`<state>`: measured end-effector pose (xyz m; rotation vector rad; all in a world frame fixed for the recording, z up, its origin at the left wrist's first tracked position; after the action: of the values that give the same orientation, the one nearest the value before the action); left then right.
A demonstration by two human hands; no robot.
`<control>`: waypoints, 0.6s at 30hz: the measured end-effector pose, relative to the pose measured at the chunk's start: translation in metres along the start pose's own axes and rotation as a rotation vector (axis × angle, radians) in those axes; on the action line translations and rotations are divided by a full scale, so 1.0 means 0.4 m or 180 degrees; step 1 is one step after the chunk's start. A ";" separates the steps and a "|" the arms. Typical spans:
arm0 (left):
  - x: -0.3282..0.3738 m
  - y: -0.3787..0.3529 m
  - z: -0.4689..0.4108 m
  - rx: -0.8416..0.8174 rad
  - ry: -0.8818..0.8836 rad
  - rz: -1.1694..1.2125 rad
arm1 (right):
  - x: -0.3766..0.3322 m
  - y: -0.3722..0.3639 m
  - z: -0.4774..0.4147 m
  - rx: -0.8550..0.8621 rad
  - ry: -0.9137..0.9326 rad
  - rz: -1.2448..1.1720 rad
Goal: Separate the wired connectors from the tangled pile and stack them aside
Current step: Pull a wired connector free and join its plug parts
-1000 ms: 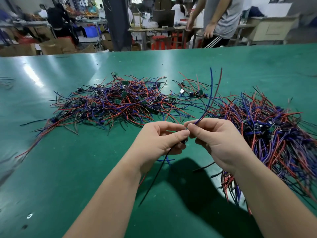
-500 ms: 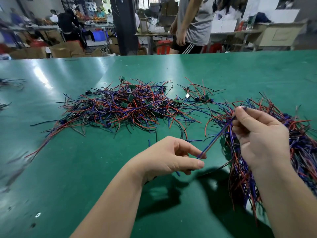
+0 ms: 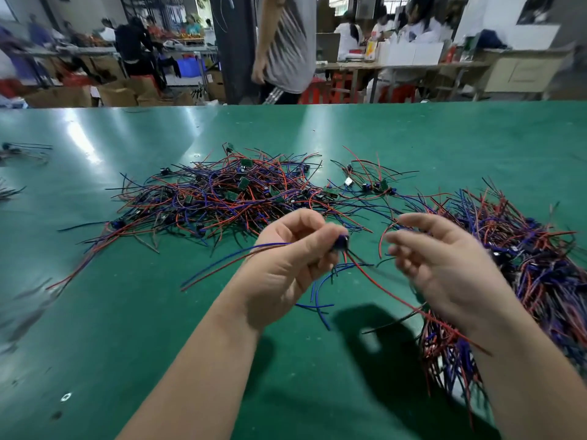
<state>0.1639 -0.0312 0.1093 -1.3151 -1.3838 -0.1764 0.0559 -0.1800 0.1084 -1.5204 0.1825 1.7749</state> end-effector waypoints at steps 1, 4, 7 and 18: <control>0.003 -0.002 0.000 0.0162 -0.0110 0.0174 | 0.010 -0.016 0.008 -0.0299 -0.0102 0.0361; -0.005 -0.014 0.001 0.0573 -0.0235 0.0252 | 0.030 -0.050 0.032 -0.1073 -0.0364 0.0678; -0.031 -0.024 0.001 0.0649 -0.0325 0.0019 | 0.026 -0.053 0.034 -0.1107 -0.0120 0.0315; -0.051 -0.028 0.002 0.0199 -0.0208 -0.0640 | 0.013 -0.041 0.016 -0.0599 0.0069 -0.0421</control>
<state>0.1489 -0.0463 0.0998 -1.1380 -1.5652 -0.2255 0.0614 -0.1626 0.1116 -1.6448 -0.0755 1.7093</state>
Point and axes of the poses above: each hand's wrist, its own z-axis away from the middle knuckle, its own y-axis out of the back of the hand, x = y × z, the point moved 2 cm from there along -z, towards the middle knuckle, and after that the axes turned 12 degrees about -y, right-handed, at the moved point
